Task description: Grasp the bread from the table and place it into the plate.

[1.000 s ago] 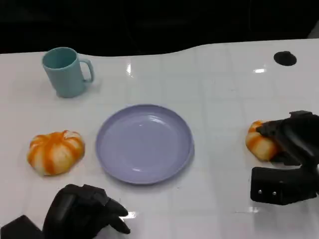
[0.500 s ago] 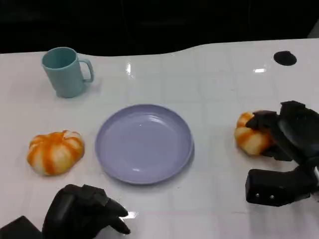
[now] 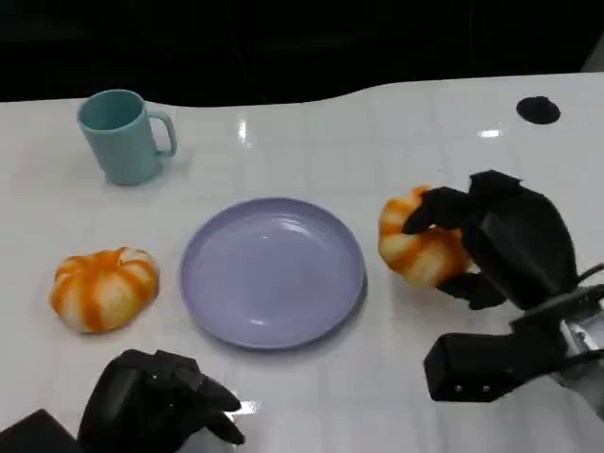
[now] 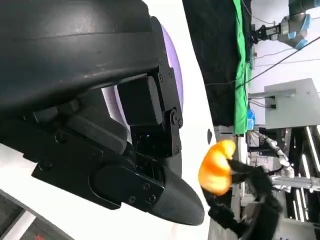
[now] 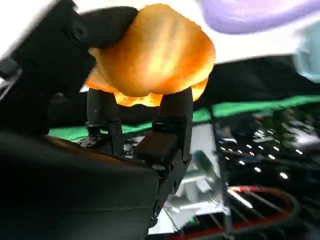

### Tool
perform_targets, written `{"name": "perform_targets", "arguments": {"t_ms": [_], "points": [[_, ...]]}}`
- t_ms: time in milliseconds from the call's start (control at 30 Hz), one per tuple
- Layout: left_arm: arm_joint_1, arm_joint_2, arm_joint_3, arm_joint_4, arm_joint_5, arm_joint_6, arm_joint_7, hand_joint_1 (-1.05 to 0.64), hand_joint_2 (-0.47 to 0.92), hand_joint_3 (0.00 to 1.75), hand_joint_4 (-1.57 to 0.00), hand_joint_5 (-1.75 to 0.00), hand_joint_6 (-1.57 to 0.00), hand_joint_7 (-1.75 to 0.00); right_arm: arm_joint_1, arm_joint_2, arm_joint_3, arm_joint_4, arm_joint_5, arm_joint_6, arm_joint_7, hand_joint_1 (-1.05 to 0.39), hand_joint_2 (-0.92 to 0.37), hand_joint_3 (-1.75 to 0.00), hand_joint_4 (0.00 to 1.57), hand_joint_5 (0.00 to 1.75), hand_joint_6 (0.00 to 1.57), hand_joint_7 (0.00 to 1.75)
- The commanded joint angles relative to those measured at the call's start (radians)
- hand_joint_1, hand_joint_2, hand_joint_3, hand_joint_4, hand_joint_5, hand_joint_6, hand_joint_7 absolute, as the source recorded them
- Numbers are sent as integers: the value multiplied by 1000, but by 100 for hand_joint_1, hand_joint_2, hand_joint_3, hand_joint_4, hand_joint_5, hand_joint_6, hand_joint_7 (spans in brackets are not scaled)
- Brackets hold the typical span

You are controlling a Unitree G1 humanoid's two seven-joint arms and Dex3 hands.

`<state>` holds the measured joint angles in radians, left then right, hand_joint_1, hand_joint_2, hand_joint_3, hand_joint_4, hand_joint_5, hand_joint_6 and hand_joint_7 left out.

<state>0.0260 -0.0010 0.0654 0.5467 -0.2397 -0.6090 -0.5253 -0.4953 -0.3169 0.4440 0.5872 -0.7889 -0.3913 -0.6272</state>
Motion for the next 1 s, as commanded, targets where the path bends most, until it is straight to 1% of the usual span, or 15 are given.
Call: {"name": "perform_targets", "arguments": {"t_ms": [33,133,233,333,400,467,567,667,700,767,833,900,933,967,1000], "points": [[-2,11,2,6,-2,-1,-3,-105,89,0,-149,-57,-157,-24,-18,43,-2,-13,9,-14,4,-1,-15,-143,103,173,98,136],[-2,9,1,4,-5,5,-3,-105,89,0,-149,-56,-157,-24,-41,85,6,12,9,-20,10,-1,-14,-145,102,174,97,138],[-3,8,1,4,-1,7,2,-105,89,0,-149,-56,-157,-24,-66,120,18,43,5,-31,16,-2,-15,-144,102,174,98,134],[-4,13,-3,8,17,-7,8,-105,90,0,-149,-57,-157,-24,-96,157,38,91,0,-37,18,-3,-18,-142,100,175,95,139],[-5,14,-4,13,25,-18,7,-105,90,0,-149,-57,-157,-24,-115,181,52,125,-8,-35,15,-5,-20,-139,99,175,91,147],[-4,14,-4,14,29,-19,8,-105,90,0,-149,-57,-157,-24,-133,202,64,158,-9,-42,10,-6,-22,-137,98,175,88,150],[-3,11,-3,13,36,-19,12,-105,89,0,-150,-57,-157,-25,-163,242,82,221,-3,-60,2,-7,-26,-129,97,175,85,156],[-3,9,-3,15,34,-22,9,-105,89,0,-149,-57,-157,-24,-185,268,92,265,-5,-59,-3,-8,-26,-132,96,175,83,159],[-3,8,-3,16,35,-24,9,-105,90,0,-149,-57,-157,-24,-192,277,94,278,-2,-61,-3,-8,-26,-131,96,175,84,153],[-2,9,-4,13,37,-20,11,-105,90,0,-149,-57,-157,-24,-205,302,90,315,13,-73,-6,-9,-26,-132,97,175,87,147],[-2,9,-4,11,36,-17,10,-105,90,0,-149,-57,-157,-24,-212,323,82,338,32,-72,7,-11,-28,-131,97,175,87,143],[-3,9,-4,10,33,-15,8,-105,89,0,-149,-57,-157,-24,-217,334,78,347,43,-61,23,-12,-29,-129,94,174,87,134],[-3,9,-4,10,33,-15,8,-105,89,0,-149,-57,-157,-24,-220,340,77,347,49,-52,38,-12,-32,-122,90,173,88,119],[-3,8,-4,10,34,-16,9,-105,89,0,-149,-57,-157,-24,-221,344,76,346,53,-44,49,-12,-37,-111,88,163,90,101],[-3,8,-4,11,35,-17,10,-105,89,0,-149,-57,-157,-24,-222,346,76,344,55,-39,59,-12,-44,-95,86,149,92,76]]}}
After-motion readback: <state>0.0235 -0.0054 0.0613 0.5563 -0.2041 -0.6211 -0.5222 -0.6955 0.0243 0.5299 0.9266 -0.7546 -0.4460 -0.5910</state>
